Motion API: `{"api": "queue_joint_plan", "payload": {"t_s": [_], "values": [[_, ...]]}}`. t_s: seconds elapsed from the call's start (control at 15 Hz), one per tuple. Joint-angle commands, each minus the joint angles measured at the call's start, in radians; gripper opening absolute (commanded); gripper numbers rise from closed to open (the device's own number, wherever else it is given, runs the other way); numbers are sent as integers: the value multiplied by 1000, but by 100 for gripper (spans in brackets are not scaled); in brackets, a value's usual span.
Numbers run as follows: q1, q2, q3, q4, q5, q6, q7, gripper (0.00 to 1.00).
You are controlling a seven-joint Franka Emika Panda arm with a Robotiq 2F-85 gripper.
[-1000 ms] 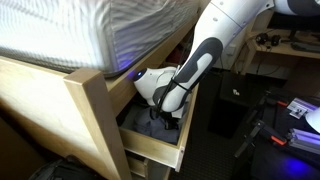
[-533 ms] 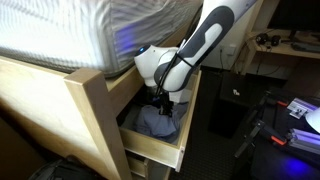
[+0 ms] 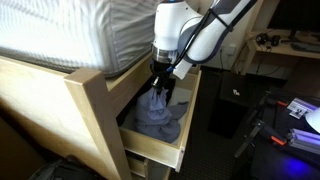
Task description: Pick up the grey cloth from the first drawer and put it in the second drawer.
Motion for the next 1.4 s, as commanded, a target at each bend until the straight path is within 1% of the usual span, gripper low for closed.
{"api": "queue_joint_plan", "payload": {"t_s": [0.0, 0.2, 0.27, 0.4, 0.6, 0.8, 0.93, 1.07, 1.33], "values": [[7, -236, -36, -245, -15, 110, 72, 2], [-21, -407, -30, -348, 9, 20, 122, 2], [-39, -464, -22, -384, 16, 6, 134, 2], [-76, -581, -21, -449, 21, 3, 224, 2], [-171, -753, -3, -531, 19, 5, 304, 2], [-283, -915, 7, -587, 59, -18, 330, 2], [-358, -1020, 4, -608, 95, -58, 337, 2], [-418, -1133, -7, -628, 151, -111, 336, 2], [-515, -1361, -38, -661, 253, -148, 325, 2]]}}
